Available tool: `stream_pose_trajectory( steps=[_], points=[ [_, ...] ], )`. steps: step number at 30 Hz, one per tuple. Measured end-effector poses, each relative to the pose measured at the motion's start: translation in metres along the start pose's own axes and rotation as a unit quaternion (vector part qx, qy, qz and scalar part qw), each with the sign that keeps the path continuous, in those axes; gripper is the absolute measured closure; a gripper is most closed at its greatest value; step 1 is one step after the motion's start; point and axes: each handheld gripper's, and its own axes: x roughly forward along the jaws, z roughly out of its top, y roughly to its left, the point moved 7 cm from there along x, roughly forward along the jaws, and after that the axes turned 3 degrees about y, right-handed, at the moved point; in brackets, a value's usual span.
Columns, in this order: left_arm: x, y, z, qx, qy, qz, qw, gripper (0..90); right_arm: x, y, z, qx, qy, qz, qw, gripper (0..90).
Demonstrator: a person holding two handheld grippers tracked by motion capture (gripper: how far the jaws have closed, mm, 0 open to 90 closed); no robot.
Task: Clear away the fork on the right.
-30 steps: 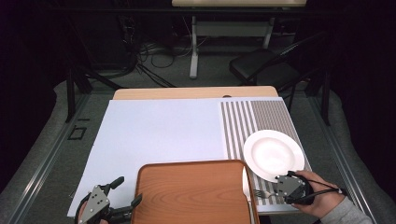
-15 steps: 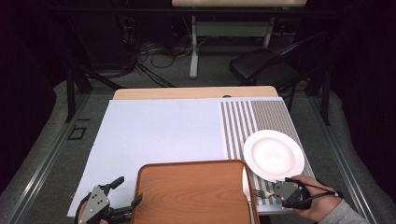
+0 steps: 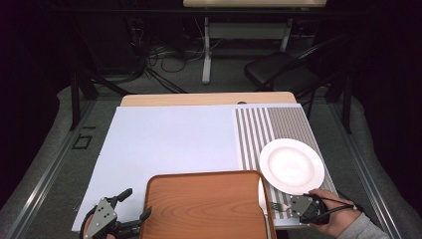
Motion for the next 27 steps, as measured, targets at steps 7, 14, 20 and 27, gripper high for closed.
stream_pose_trajectory(
  steps=[7,14,20,27],
  points=[
    [0.0001,0.0000,0.0000,-0.001,0.000,0.000,1.0000,15.6,0.0038,-0.0007,-0.0047,0.002,0.011,0.003,0.9999,76.4],
    [0.0001,0.0001,0.0000,0.000,0.000,0.000,1.0000,15.6,0.0064,-0.0020,-0.0071,-0.004,0.021,0.001,0.9998,77.6],
    [0.0000,0.0002,-0.0001,0.000,0.000,0.001,1.0000,15.6,0.0080,-0.0028,-0.0067,-0.013,0.030,0.003,0.9995,78.4],
    [0.0000,0.0001,0.0000,-0.001,0.000,0.001,1.0000,15.6,0.0097,-0.0012,-0.0045,-0.017,0.040,0.005,0.9990,81.3]
  ],
)
